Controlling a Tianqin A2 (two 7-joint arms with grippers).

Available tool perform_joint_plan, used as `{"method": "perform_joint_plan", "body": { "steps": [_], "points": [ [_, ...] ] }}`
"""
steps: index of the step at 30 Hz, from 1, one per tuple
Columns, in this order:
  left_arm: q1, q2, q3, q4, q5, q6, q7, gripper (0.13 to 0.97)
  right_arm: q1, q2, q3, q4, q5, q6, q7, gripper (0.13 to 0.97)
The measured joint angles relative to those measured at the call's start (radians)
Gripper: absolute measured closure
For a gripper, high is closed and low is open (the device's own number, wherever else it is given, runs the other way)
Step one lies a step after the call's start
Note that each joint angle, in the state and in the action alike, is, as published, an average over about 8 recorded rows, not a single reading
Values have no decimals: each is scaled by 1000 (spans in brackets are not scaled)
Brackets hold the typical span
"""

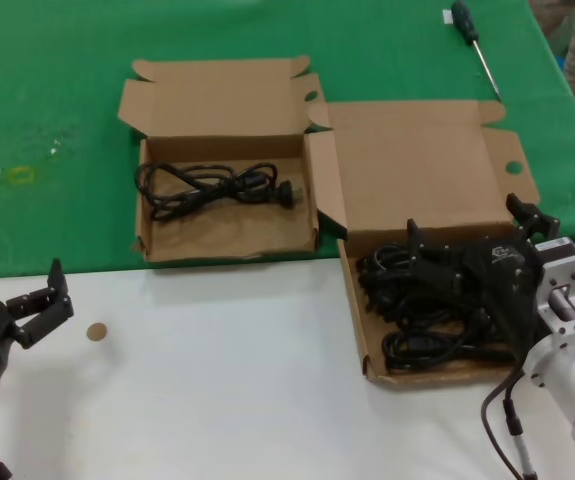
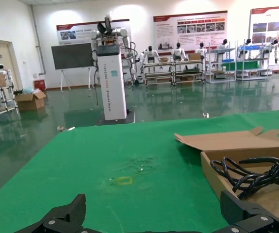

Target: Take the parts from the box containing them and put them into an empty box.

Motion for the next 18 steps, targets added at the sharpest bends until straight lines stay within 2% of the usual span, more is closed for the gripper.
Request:
{"method": "perform_joint_plan", "body": {
  "steps": [18],
  "points": [
    [0, 0, 0, 0, 0, 0, 0, 132, 0, 0, 0, 0, 0, 0, 0, 129]
  ]
}}
